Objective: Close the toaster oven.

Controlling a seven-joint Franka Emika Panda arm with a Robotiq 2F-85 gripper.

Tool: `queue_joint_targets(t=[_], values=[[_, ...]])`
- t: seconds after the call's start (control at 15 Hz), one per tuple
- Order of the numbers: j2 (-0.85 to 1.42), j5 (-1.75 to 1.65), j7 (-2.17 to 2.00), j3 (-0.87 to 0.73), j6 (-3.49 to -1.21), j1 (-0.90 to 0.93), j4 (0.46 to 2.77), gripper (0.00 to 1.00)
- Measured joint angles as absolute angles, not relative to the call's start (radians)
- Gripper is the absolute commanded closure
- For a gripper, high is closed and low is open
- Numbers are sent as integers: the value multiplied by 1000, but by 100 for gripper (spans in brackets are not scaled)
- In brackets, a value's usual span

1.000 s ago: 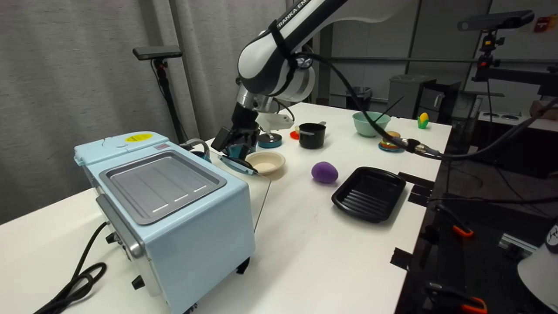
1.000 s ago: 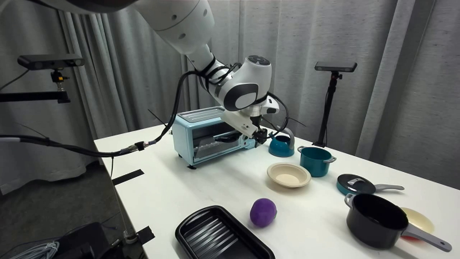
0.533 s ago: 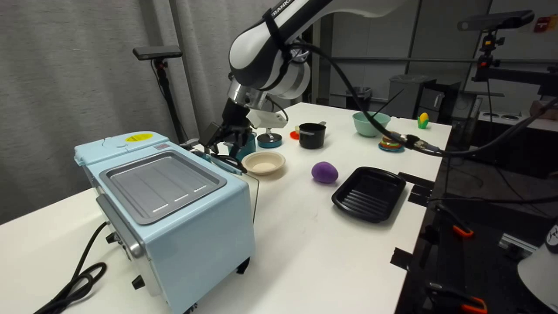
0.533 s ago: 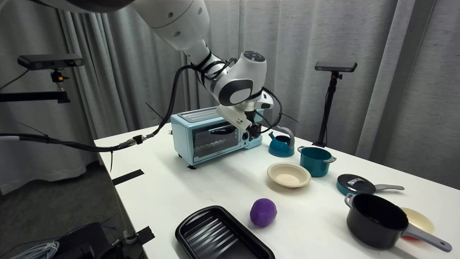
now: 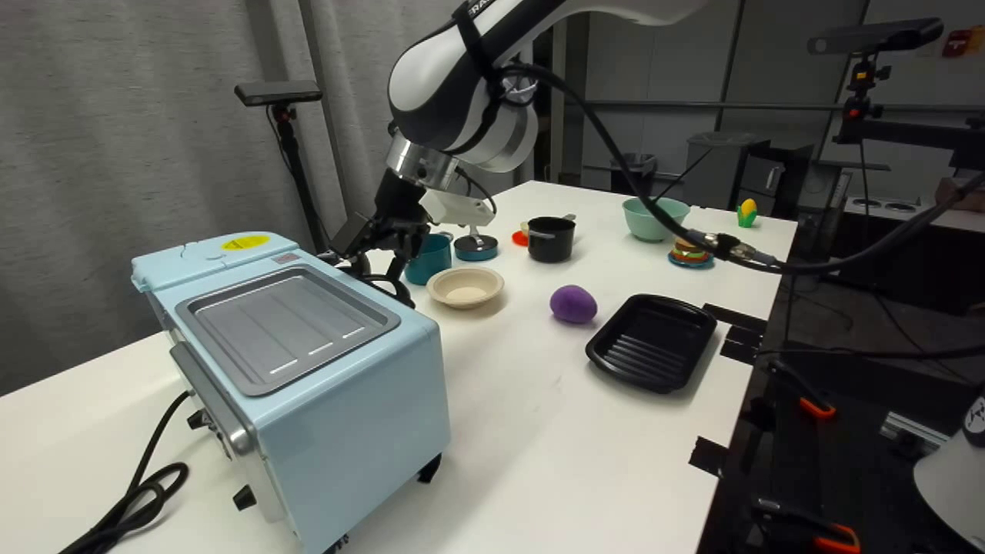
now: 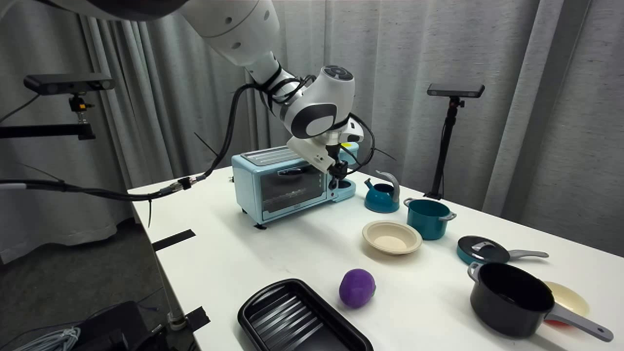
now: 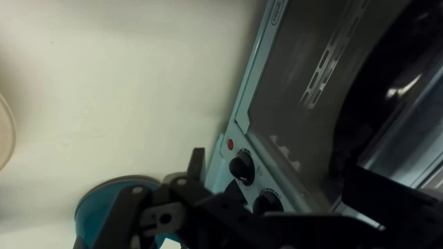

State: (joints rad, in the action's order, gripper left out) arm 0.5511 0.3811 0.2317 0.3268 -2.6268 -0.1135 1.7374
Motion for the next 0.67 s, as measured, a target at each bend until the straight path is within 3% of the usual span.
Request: queue_joint_targets(t=[0.67], values=[[513, 381, 233, 308, -2572, -113, 1717, 0]])
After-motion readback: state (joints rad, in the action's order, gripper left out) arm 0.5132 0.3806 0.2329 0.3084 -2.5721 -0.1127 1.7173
